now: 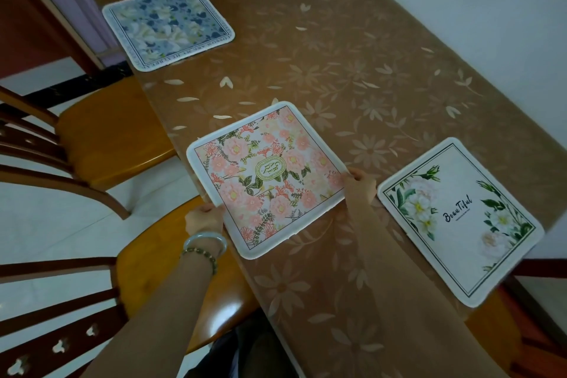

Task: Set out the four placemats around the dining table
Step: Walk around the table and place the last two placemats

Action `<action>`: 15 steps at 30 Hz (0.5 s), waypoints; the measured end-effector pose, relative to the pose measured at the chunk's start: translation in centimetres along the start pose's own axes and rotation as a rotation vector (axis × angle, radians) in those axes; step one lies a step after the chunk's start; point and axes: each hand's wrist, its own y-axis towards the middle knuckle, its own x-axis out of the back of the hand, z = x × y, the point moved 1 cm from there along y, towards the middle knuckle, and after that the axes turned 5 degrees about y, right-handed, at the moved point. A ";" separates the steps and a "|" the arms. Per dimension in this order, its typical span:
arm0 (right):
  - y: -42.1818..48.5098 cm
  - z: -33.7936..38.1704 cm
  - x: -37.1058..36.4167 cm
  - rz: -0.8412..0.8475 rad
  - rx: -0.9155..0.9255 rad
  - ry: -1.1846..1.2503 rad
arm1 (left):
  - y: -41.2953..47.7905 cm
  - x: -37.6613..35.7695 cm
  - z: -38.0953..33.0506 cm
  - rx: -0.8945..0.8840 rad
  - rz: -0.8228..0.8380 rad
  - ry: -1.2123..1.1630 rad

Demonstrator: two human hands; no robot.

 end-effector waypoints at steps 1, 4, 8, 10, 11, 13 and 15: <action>0.0 -0.1 0.2 0.019 0.039 -0.056 | 0.1 0.0 0.0 -0.003 0.003 0.018; 0.0 -0.2 0.8 0.090 0.153 -0.200 | 0.3 0.2 -0.3 -0.018 -0.006 0.061; 0.0 -0.3 0.5 0.025 0.126 -0.439 | 0.7 0.4 -1.0 -0.211 -0.075 0.100; -0.3 0.1 -0.1 0.017 0.132 -0.479 | 1.2 0.4 -1.9 -0.350 -0.099 0.141; -0.4 0.5 -0.5 0.013 0.146 -0.492 | 1.6 0.5 -2.5 -0.428 -0.101 0.176; -0.1 1.2 -1.1 0.009 0.172 -0.509 | 2.4 0.5 -4.3 -0.611 -0.094 0.266; 0.3 2.0 -1.6 -0.008 0.173 -0.503 | 3.6 0.4 -6.5 -0.776 -0.062 0.362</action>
